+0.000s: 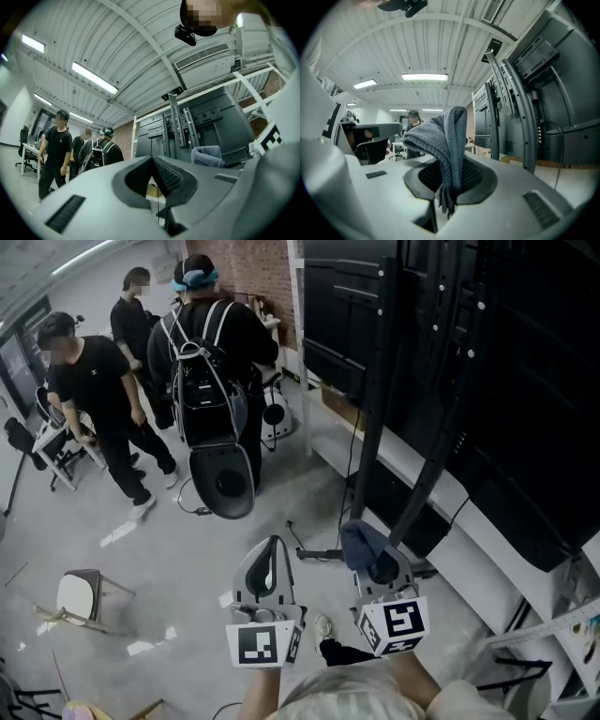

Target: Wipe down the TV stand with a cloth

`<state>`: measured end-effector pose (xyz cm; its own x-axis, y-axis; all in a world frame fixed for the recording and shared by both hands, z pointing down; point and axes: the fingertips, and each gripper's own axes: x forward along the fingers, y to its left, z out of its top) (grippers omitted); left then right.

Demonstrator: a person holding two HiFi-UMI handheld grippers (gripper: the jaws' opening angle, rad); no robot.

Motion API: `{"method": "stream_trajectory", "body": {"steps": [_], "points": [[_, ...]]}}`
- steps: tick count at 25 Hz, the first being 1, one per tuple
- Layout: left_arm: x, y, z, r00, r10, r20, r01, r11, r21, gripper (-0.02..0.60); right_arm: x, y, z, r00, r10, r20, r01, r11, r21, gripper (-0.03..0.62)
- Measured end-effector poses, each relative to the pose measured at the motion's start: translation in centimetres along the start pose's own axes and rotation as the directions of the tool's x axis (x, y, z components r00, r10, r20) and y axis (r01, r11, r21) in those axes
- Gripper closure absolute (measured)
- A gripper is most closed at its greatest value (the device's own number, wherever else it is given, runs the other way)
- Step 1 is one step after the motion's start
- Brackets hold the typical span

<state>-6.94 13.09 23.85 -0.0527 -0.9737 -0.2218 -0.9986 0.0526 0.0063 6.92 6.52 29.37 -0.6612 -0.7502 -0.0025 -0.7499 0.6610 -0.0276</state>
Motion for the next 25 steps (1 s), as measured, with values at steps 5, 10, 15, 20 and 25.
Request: {"method": "stream_trajectory", "body": {"steps": [5,10,15,20,25], "points": [[7.9,3.2,-0.6,1.000,-0.005,0.016,0.005,1.000,-0.010,0.566,8.4,-1.6,1.4,1.000,0.016,0.006,-0.016,1.000,-0.023,0.531],[13.8,4.5,-0.8,0.999,-0.032,0.035,0.032,0.999,-0.023,0.566,13.8,-3.8,2.9,1.000,-0.001,0.016,0.001,0.999,-0.040,0.531],[17.9,4.9,-1.4,0.995,-0.086,0.043,0.087,0.996,-0.024,0.566,16.8,-5.3,3.4,0.998,-0.048,0.036,0.049,0.998,-0.039,0.531],[21.6,4.6,-1.6,0.987,-0.157,0.046,0.159,0.986,-0.043,0.566,18.4,-6.8,4.7,0.991,-0.117,0.063,0.121,0.991,-0.062,0.531],[23.9,3.2,-0.9,0.960,-0.276,0.037,0.278,0.958,-0.068,0.566,18.2,-7.9,5.4,0.973,-0.227,0.052,0.231,0.969,-0.089,0.531]]}}
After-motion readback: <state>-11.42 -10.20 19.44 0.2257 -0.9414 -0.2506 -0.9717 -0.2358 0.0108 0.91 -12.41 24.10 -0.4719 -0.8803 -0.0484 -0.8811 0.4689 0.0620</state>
